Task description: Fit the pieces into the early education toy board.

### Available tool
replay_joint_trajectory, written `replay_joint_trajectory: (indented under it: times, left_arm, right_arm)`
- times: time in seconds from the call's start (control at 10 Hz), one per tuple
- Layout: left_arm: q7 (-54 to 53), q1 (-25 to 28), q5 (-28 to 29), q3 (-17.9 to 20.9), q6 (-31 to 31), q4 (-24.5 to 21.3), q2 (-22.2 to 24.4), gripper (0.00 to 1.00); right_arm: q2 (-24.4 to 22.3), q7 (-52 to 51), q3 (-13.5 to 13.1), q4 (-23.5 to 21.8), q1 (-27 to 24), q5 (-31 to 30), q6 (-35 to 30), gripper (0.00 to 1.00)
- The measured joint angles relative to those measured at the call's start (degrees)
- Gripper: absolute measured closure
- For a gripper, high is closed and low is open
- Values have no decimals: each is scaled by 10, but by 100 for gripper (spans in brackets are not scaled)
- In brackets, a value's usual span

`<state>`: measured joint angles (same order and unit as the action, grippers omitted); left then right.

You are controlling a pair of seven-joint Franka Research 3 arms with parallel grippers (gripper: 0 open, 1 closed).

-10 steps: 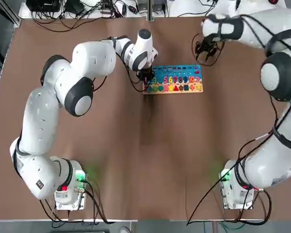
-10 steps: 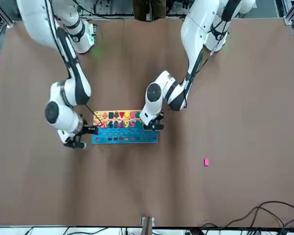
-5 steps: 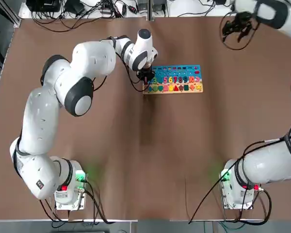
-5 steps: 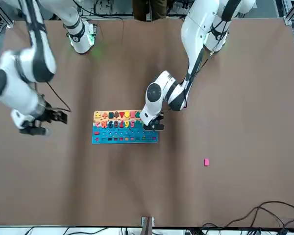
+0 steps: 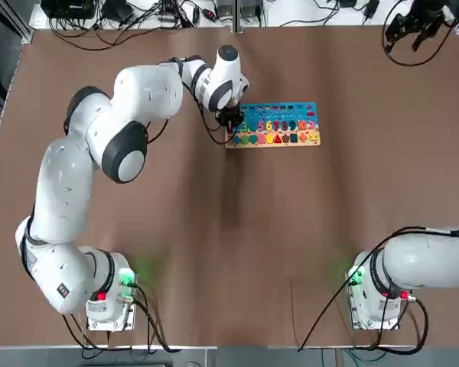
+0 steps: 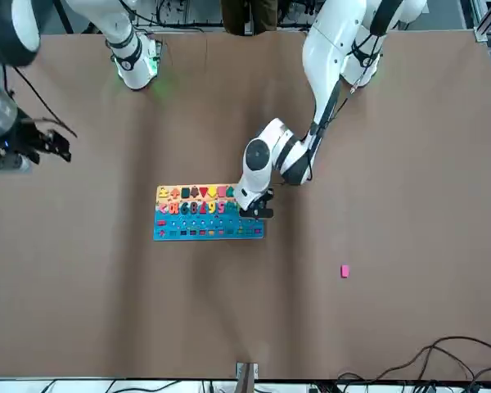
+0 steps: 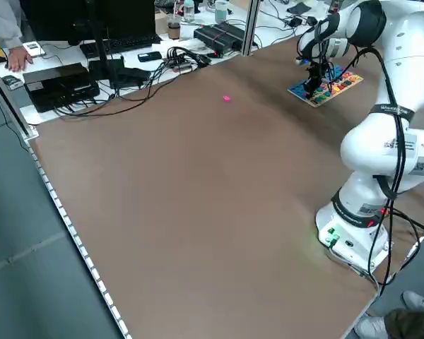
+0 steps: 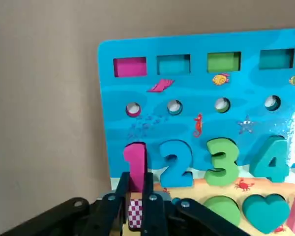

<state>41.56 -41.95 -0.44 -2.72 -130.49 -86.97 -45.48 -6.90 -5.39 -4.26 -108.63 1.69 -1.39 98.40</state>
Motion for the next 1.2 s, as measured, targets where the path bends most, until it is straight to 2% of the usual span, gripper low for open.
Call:
replay_joint_trajectory:
  times: [0.2, 1.2]
  left_arm:
    - [0, 0, 0, 0, 0, 0, 0, 86]
    - [0, 1, 0, 0, -1, 0, 0, 86]
  right_arm:
    - [-4, -9, 0, 22, -7, 0, -33, 1]
    - [-3, -9, -2, 49, -13, -1, -51, 1]
